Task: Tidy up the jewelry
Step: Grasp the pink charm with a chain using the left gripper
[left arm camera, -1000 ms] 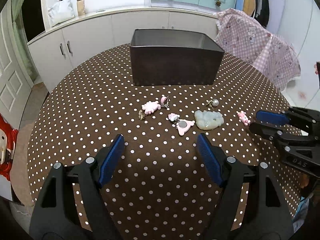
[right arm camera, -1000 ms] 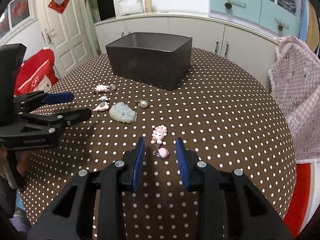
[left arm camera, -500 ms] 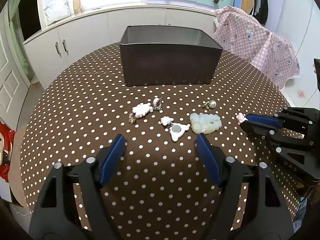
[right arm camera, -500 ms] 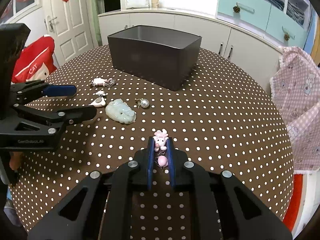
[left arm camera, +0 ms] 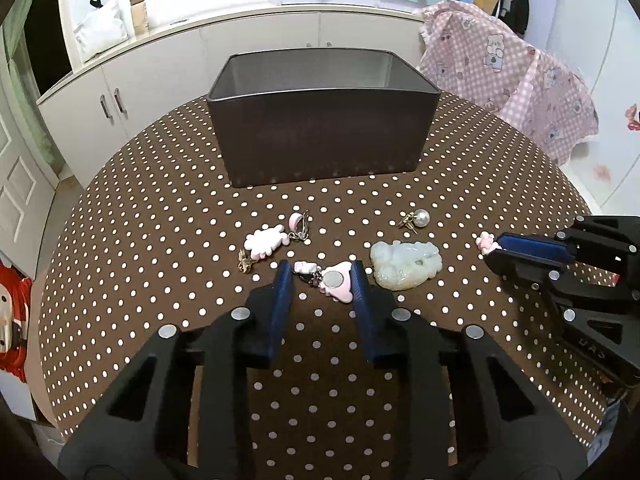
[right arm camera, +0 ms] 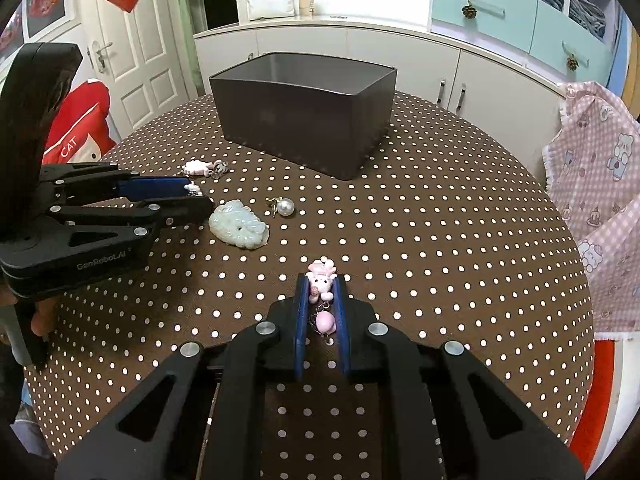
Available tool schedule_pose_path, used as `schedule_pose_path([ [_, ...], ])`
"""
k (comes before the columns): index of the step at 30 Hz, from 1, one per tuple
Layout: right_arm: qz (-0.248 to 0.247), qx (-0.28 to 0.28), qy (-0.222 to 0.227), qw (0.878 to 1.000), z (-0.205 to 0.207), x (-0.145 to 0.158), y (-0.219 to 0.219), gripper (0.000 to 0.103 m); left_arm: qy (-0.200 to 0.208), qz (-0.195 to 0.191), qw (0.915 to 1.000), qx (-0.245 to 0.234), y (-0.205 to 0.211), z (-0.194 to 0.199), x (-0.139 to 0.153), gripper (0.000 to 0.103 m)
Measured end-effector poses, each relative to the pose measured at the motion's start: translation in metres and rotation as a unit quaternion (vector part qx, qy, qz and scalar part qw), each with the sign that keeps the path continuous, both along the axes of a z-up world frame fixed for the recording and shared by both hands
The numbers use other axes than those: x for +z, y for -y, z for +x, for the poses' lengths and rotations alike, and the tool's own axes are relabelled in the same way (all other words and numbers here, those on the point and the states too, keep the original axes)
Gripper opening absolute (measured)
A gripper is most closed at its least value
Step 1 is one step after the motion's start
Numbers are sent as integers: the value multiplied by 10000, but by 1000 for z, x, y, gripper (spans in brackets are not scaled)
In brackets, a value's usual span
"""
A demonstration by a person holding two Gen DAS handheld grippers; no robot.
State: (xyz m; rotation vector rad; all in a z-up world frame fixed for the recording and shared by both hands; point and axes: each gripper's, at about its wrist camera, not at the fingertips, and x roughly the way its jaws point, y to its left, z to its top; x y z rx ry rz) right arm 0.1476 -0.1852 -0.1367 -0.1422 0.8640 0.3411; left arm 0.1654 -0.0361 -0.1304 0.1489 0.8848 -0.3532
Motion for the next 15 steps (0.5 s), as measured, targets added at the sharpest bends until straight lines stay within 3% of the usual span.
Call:
schedule_pose_path([
  [3,79,8,6,10000,-1,1,1,11,-3,-91,10000,9,-5,0,0,29],
  [7,314,-5,-20,9995,-1,4,7,11,51,-231,9997,-18,-12,-4,4,16],
  [15,459,-14,94,9989,0,17,9,11,-19,-351,9994,-42,-17,-4,2,15],
])
